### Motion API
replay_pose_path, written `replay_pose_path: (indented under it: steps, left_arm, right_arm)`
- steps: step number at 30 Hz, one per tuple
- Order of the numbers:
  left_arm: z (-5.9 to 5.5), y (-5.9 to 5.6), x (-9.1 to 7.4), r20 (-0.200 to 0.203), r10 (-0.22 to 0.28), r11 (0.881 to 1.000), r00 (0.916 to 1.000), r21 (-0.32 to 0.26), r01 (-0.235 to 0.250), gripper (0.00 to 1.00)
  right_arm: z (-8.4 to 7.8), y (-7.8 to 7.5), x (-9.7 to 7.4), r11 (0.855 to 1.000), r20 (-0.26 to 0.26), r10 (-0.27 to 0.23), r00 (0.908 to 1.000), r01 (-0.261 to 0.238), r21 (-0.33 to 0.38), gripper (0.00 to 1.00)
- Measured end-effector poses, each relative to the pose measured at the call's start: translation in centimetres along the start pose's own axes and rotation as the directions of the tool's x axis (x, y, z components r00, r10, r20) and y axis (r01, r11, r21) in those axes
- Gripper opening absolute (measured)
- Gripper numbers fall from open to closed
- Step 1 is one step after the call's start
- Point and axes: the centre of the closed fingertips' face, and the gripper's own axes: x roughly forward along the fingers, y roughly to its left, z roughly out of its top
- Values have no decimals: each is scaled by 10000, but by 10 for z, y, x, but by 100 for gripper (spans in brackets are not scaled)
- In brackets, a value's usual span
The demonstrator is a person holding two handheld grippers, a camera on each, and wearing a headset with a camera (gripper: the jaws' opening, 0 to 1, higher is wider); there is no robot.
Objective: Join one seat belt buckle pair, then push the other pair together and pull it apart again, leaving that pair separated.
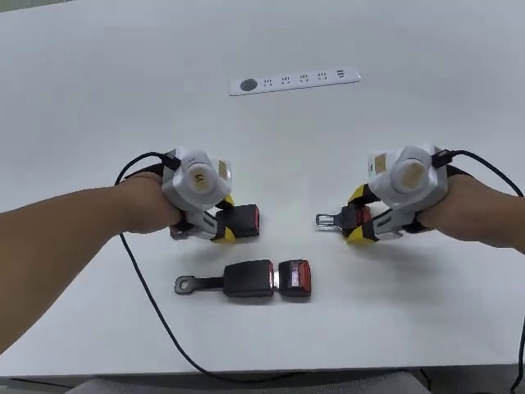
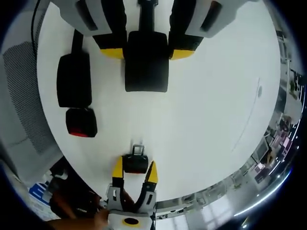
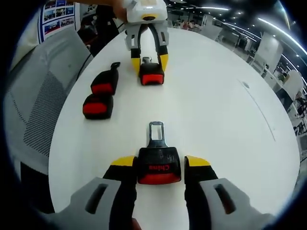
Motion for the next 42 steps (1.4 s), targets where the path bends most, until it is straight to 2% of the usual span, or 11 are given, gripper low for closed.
replay_pose_path:
  steps: [6, 12, 17, 21, 26, 29, 33, 35, 38, 41, 42]
  left_arm:
    - [-5, -2, -13, 231, 480, 9988, 9986, -58, -478, 43]
    - [-5, -3, -54, 1256, 2082, 9716, 9700, -1406, -1904, 43]
    - [-19, -33, -72, 1712, 2371, 9475, 9563, -2582, -1887, 52]
    - [-26, -52, -88, 1954, 2748, 9119, 9414, -3634, -1908, 59]
    - [-63, -67, -100, 1993, 3320, 8697, 9220, -4430, -2175, 68]
    - [-80, -78, -102, 1776, 3412, 8507, 9231, -4761, -2229, 76]
    - [-102, -93, -104, 1481, 3591, 8243, 9215, -5134, -2387, 89]
    - [-101, -97, -107, 1504, 3745, 7890, 9150, -5700, -2292, 96]
    - [-105, -100, -109, 1453, 3951, 7852, 9071, -5659, -2514, 100]
    - [-96, -99, -112, 1800, 4071, 8032, 8955, -5374, -2571, 100]
    - [-94, -98, -114, 1855, 4140, 7947, 8912, -5510, -2545, 100]
  right_arm:
    - [5, 3, -24, 9970, 476, -603, 9970, 578, 519, 43]
    - [2, 21, -46, 9790, 996, -1277, 9868, 1093, 1721, 45]
    - [2, 44, -56, 9642, 1248, -1677, 9779, 1363, 2274, 53]
    - [1, 59, -62, 9479, 1314, -2009, 9708, 1588, 2763, 61]
    - [-2, 76, -75, 9170, 1466, -2518, 9566, 1874, 3522, 68]
    - [-6, 83, -83, 8937, 1502, -2902, 9451, 2115, 3958, 76]
    - [-8, 90, -85, 8922, 1465, -3060, 9407, 2297, 3890, 92]
    - [-7, 91, -84, 8779, 1511, -3074, 9395, 2187, 4259, 98]
    - [-2, 96, -87, 8719, 1548, -3178, 9354, 2242, 4353, 100]
    - [-1, 93, -87, 8745, 1522, -3306, 9314, 2417, 4204, 100]
    - [-2, 91, -87, 8699, 1541, -3357, 9293, 2431, 4291, 100]
